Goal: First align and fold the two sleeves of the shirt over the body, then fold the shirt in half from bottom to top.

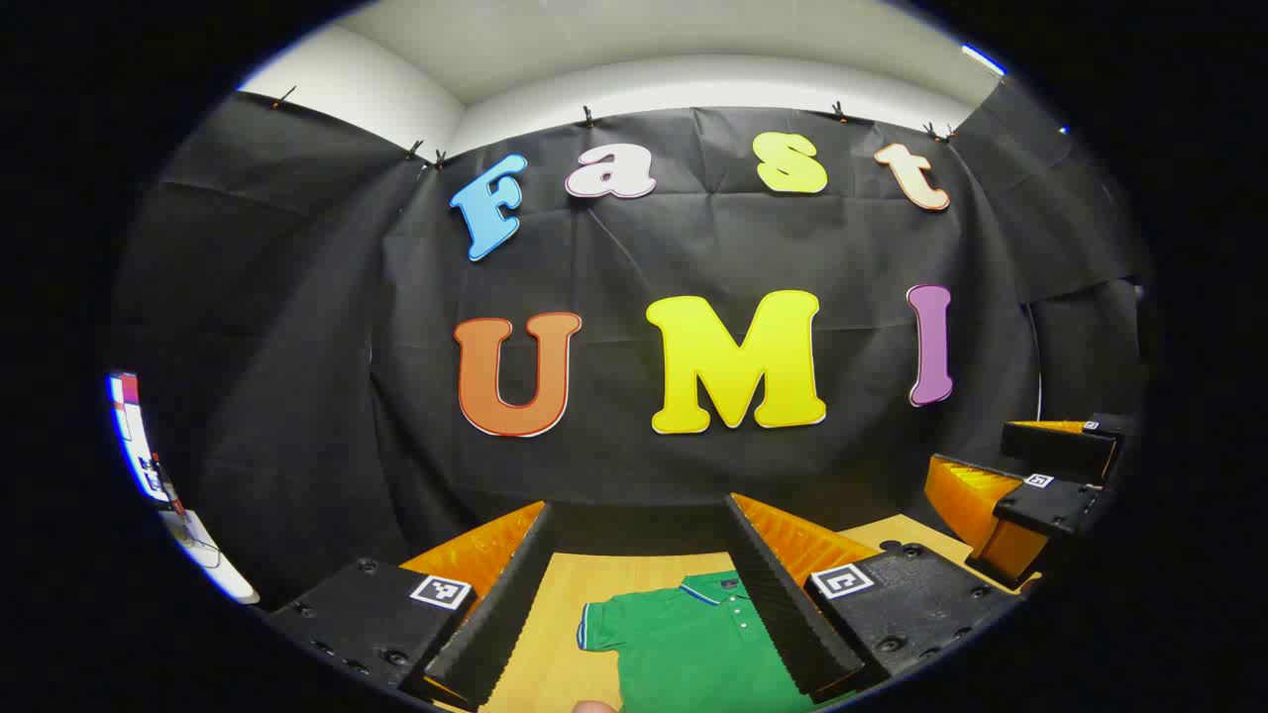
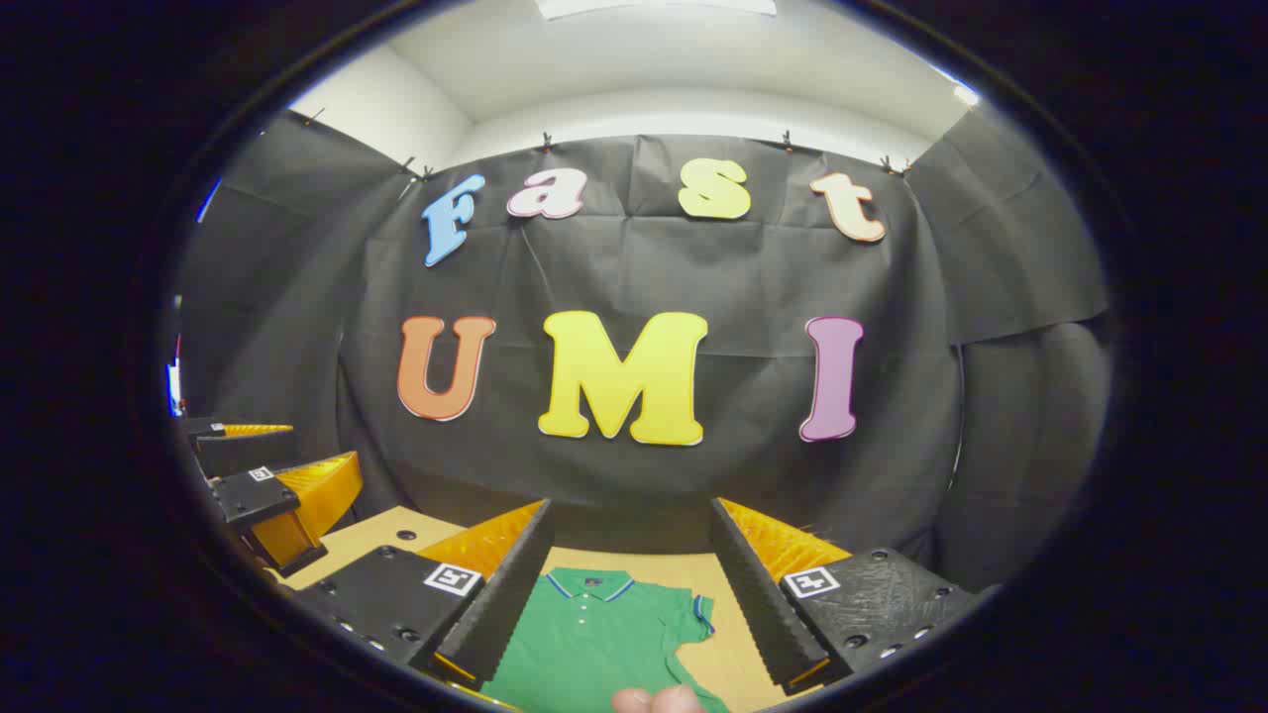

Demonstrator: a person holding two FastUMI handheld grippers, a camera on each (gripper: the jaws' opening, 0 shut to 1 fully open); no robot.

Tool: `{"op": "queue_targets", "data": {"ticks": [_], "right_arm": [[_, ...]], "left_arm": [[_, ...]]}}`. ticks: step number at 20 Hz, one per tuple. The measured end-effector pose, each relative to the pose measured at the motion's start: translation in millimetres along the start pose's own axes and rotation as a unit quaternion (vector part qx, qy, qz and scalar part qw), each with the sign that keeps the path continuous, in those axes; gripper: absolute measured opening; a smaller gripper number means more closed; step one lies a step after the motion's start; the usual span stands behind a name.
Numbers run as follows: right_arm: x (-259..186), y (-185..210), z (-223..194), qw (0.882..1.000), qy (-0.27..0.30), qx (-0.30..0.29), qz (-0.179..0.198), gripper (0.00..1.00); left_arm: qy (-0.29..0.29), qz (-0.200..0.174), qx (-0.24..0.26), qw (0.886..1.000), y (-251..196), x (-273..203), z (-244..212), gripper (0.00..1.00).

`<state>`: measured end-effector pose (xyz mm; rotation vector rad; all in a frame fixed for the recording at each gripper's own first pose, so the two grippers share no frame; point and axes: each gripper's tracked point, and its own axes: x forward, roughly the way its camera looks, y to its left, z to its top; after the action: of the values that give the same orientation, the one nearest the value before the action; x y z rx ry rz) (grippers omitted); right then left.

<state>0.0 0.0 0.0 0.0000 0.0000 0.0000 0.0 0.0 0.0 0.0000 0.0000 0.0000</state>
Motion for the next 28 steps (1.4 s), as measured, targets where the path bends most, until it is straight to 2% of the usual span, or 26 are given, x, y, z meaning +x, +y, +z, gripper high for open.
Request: {"op": "queue_targets", "data": {"ticks": [8, 21, 28], "right_arm": [[12.1, -17.6, -2.6, 1.000, 0.013, 0.016, -0.014, 0.96], [30.6, -27.2, -9.1, 1.000, 0.020, -0.002, -0.015, 0.95], [54.5, -52.9, -28.6, 0.999, 0.043, -0.005, -0.019, 0.95]], "left_arm": [[0.006, -0.008, -0.001, 1.000, -6.9, 8.2, 1.7, 1.00], [0.012, -0.014, -0.001, 1.000, -11.9, 29.8, -7.7, 1.00], [0.008, -0.014, 0.000, 1.000, -23.4, 41.6, -4.8, 1.00]]}}
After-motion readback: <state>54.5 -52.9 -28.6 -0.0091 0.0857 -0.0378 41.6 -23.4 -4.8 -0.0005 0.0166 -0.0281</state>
